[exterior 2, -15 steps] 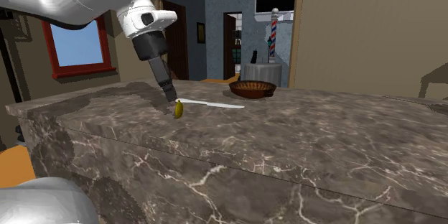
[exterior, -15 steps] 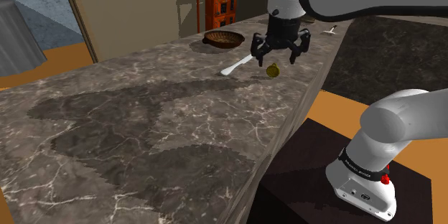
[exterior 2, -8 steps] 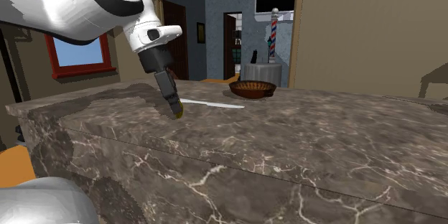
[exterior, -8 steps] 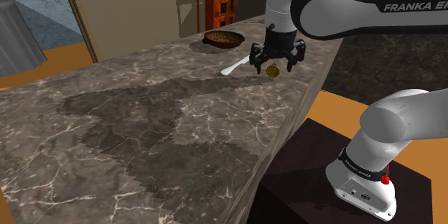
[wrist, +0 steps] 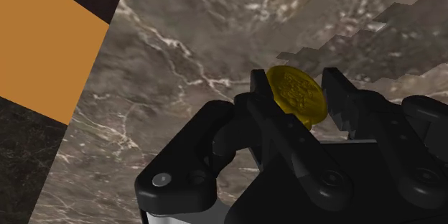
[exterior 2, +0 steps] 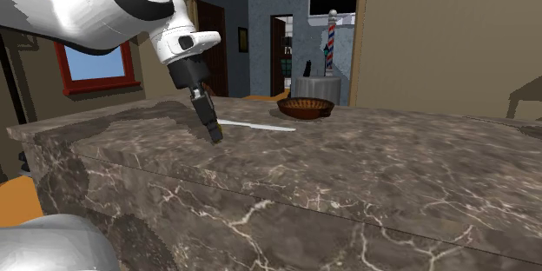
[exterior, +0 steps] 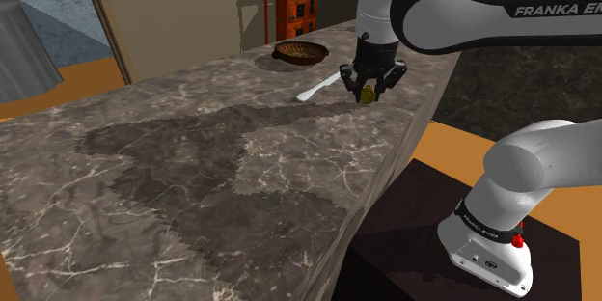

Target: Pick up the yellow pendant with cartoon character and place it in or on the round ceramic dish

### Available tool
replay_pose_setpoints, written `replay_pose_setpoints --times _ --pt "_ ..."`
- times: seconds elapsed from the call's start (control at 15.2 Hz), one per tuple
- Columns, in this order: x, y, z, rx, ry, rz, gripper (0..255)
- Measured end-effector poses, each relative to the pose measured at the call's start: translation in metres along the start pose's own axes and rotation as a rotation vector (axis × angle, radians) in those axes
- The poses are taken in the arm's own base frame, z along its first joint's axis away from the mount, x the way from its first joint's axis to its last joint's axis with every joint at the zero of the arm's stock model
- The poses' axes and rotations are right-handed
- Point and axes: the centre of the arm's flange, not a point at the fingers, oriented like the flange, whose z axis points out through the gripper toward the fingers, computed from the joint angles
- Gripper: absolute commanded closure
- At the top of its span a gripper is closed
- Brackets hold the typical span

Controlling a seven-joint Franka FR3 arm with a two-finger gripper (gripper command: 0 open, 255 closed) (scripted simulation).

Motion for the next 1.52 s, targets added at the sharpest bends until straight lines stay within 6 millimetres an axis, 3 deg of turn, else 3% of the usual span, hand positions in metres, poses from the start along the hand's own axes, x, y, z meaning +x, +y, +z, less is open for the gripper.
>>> replay_pose_setpoints --times 0.59,1.52 --pt "0.001 0.001 -0.002 0.000 0.000 0.000 255" --pt "0.024 0.010 -0.070 0.000 0.000 0.000 255"
